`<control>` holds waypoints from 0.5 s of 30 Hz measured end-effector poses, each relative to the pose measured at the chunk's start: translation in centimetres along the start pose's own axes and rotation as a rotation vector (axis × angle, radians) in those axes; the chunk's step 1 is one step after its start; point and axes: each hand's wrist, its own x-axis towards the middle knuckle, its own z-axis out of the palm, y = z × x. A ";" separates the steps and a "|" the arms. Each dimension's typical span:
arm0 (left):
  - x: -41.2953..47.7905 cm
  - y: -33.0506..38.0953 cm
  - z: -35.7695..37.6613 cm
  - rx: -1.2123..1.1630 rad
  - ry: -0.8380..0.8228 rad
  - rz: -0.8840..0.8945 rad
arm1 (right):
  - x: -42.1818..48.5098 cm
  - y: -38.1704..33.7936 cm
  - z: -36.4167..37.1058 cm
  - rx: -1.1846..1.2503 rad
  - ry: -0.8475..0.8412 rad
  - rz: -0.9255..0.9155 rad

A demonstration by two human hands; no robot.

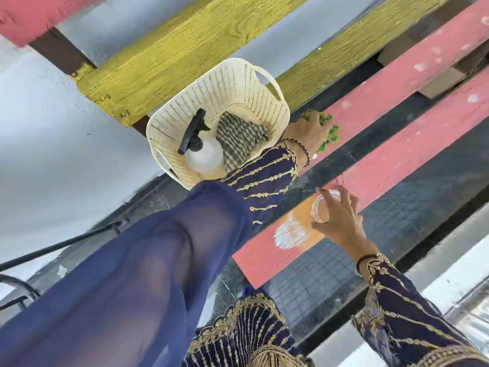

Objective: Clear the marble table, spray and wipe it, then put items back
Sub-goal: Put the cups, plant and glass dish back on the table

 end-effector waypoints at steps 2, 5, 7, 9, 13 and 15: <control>0.2 -0.1 0.4 -0.014 0.020 0.024 | 0.0 0.2 -0.1 0.019 0.010 -0.008; 0.0 0.0 0.8 0.020 0.050 0.095 | -0.3 0.2 -0.1 0.015 0.008 -0.009; -0.9 0.1 0.8 0.025 0.068 0.128 | -0.9 0.0 0.0 0.008 -0.004 -0.009; -2.4 0.3 0.6 -0.003 0.082 0.142 | -1.8 -0.3 0.3 0.029 -0.008 -0.009; -8.3 0.7 0.8 -0.090 0.121 0.123 | -4.9 -2.2 0.9 0.075 0.007 -0.016; -12.5 0.7 1.0 -0.106 0.138 0.082 | -6.8 -3.8 1.3 0.080 0.005 -0.032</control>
